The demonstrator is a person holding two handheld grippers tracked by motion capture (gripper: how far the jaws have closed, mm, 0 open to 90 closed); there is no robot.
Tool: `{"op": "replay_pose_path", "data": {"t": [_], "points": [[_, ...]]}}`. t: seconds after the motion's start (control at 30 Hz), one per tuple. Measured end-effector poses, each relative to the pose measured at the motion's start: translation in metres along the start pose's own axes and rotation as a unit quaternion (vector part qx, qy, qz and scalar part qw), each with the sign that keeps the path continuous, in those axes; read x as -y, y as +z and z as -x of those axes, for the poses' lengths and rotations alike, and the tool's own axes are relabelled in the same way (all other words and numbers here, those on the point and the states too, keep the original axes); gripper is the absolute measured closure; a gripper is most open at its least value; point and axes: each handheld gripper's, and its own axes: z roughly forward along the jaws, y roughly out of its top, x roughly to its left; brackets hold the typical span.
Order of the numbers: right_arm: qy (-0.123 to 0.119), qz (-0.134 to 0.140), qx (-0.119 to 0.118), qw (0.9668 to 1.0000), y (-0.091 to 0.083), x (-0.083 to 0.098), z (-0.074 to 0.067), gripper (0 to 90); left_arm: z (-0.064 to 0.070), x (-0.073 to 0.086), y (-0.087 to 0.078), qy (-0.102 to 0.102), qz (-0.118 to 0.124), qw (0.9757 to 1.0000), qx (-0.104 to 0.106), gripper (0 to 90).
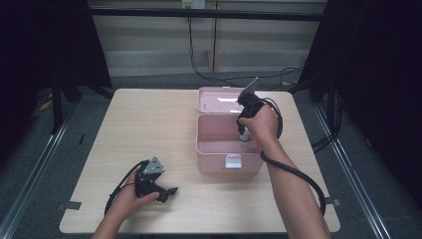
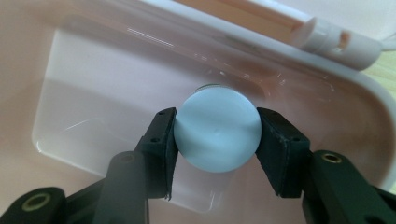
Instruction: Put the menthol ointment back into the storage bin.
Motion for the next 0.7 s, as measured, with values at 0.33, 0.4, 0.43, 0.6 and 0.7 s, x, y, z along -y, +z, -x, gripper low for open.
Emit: {"op": "replay_pose_path", "data": {"t": [0.33,0.4,0.43,0.6,0.7], "points": [[-0.001,-0.003,0.006,1.0,0.011,0.001,0.001,50.5,0.0,0.0,0.0,0.0,0.001,1.0,-0.001,2.3],[0.0,-0.001,0.003,1.0,0.012,0.001,0.002,50.5,0.0,0.0,0.0,0.0,0.001,1.0,-0.001,2.3],[0.0,-0.001,0.005,1.0,0.012,0.001,0.003,50.5,0.0,0.0,0.0,0.0,0.001,1.0,-0.001,2.3],[0.003,0.01,0.007,0.9999,0.013,-0.001,0.002,50.5,0.0,0.0,0.0,0.0,0.001,1.0,-0.001,2.3],[0.001,0.012,0.012,0.9999,0.014,-0.002,0.0,50.4,0.0,0.0,0.0,0.0,0.001,1.0,-0.001,2.3]]}}
